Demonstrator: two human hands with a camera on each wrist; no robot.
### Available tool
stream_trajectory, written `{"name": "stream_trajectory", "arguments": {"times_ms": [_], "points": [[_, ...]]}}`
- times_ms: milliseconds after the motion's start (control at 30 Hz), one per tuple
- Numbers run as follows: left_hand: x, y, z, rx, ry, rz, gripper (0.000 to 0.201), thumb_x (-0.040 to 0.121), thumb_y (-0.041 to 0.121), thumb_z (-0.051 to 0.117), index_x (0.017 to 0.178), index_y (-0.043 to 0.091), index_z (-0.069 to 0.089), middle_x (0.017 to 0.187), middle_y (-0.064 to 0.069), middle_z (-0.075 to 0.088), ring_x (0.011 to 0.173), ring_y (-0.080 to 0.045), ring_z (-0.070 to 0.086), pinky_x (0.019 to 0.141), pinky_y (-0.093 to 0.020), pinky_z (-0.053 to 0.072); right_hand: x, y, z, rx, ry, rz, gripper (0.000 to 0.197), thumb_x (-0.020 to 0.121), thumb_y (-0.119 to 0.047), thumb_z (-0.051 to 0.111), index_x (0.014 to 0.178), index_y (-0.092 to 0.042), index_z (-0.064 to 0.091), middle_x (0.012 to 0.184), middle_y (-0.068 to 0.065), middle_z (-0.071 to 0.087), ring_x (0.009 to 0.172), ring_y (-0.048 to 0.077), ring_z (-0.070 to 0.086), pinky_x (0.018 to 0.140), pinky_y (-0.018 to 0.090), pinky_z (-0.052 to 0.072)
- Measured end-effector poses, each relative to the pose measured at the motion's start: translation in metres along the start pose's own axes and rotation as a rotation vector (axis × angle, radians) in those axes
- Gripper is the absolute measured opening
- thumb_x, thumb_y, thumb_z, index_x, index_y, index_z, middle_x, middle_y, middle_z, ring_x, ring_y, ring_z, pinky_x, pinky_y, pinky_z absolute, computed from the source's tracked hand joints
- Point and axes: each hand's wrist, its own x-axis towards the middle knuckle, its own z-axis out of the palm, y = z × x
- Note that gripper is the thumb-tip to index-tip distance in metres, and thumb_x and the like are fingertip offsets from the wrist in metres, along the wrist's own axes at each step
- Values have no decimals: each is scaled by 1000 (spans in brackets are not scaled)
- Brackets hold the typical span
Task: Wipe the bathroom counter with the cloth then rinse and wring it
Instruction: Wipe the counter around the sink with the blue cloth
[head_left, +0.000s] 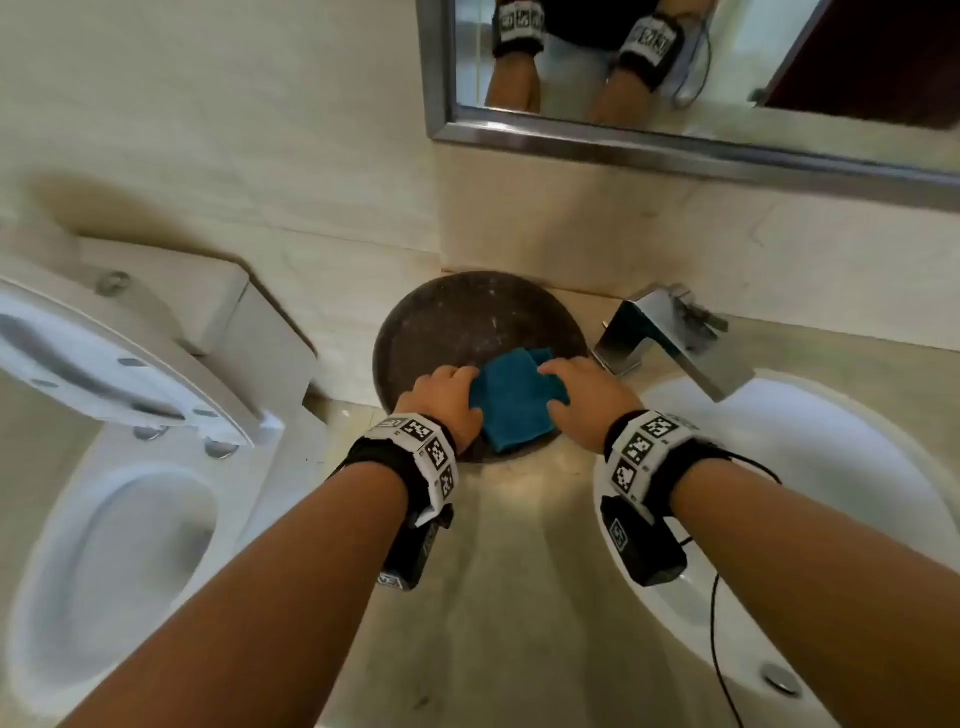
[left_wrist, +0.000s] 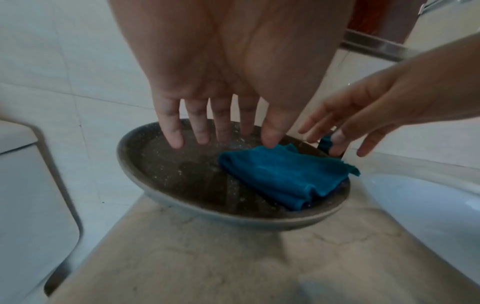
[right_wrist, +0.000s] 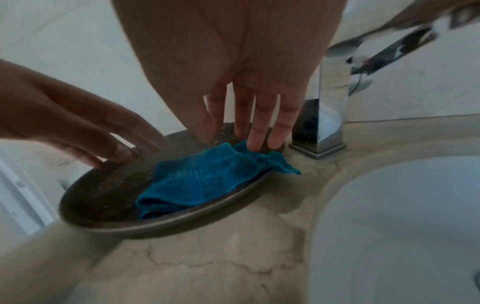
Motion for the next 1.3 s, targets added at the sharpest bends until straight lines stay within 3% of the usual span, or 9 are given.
{"name": "stream_trajectory", "arguments": {"times_ms": [233,500,600,733,833,933,1067,1133,1300], "points": [[25,2,15,-13,-13,-17,53,93,33,45,143,23,30,141,-6,40,125,-31,41,102,-45,39,42,1,17,-86,-68,-40,60,90,-18,48,144,-29,26,156,-1,16,135,28,32,110,42,33],[42,9,19,-12,19,-104,37,95,28,45,129,12,44,129,-13,43,121,-33,38,99,-42,38,59,1,24,-99,-73,-29,71,88,-9,48,146,-35,17,144,8,25,124,30,41,104,41,40],[38,11,18,4,35,-107,31,93,30,48,121,15,49,124,-10,41,118,-31,36,95,-42,39,54,0,25,-84,-43,-26,59,88,-21,52,142,-31,29,136,9,32,120,30,43,101,42,42],[24,11,8,-87,52,-50,20,91,28,49,109,20,51,115,-6,52,109,-28,47,91,-43,43,38,-3,15,-67,39,-71,25,89,-35,54,109,-21,54,115,7,40,105,26,48,93,40,45],[8,15,-6,-160,41,-2,12,92,28,49,103,22,48,101,-5,62,94,-27,58,86,-43,47,22,-6,2,-43,72,-98,21,89,-34,55,105,-19,56,116,4,40,103,22,48,92,38,45],[-9,22,-19,-210,70,43,8,92,25,51,100,23,48,95,-3,63,87,-24,60,81,-40,49,5,-5,-11,-29,126,-117,19,88,-33,57,100,-19,57,116,0,42,104,19,48,93,37,45],[-26,31,-36,-274,94,91,6,92,21,53,96,26,52,94,-1,64,87,-20,60,79,-35,49,-21,-7,-29,-27,133,-119,10,87,-30,58,88,-24,51,99,-3,49,96,19,52,83,32,45],[-34,38,-44,-302,109,138,8,92,19,52,97,25,54,95,-2,64,88,-20,59,78,-31,46,-35,-9,-35,25,139,-106,8,88,-26,57,93,-22,53,96,-2,54,93,19,55,80,31,46],[-50,63,-59,-300,135,315,16,94,15,48,109,16,54,102,-7,63,92,-21,57,75,-25,38,-69,-12,-48,207,214,-90,24,90,-18,53,114,-22,55,106,-3,62,95,14,58,85,32,51]]}}
